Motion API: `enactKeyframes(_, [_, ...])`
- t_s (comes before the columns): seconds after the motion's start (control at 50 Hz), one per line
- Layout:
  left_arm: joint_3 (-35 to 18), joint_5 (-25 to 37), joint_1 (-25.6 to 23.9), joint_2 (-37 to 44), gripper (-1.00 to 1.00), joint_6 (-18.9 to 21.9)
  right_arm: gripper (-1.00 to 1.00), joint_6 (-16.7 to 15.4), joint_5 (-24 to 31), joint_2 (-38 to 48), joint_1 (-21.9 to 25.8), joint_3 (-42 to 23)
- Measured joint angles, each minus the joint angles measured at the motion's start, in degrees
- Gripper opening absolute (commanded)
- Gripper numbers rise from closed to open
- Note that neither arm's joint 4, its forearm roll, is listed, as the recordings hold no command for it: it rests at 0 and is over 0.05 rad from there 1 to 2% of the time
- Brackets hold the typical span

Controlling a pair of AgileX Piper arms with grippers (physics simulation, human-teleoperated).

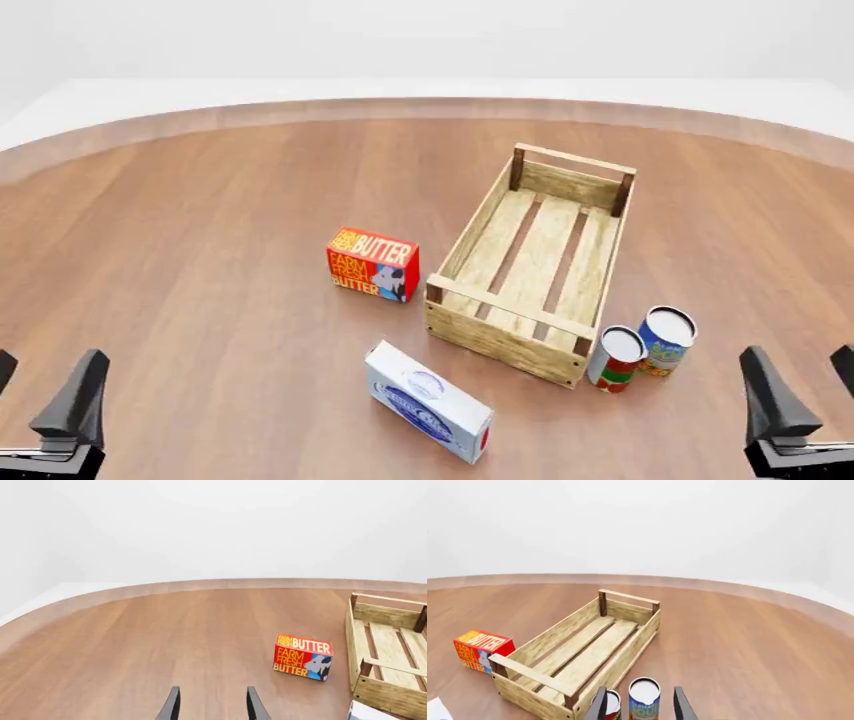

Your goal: Pick up the ketchup, and put it in the wooden tray.

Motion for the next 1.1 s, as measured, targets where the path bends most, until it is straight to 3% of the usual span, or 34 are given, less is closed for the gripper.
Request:
enactKeyframes(0.26, [0.0, 0.0, 0.0, 0.0, 1.00, 0.0, 1.00, -2.9, -1.2, 12.0, 7.7, -5.4])
enactKeyframes(0.62, [0.0, 0.0, 0.0, 0.0, 1.00, 0.0, 1.00, -5.8, -6.6, 33.4, 27.6, -12.4])
enactKeyframes(1.1, [0.0, 0.0, 0.0, 0.0, 1.00, 0.0, 1.00, -7.0, -13.7, 57.8, 49.4, -22.8])
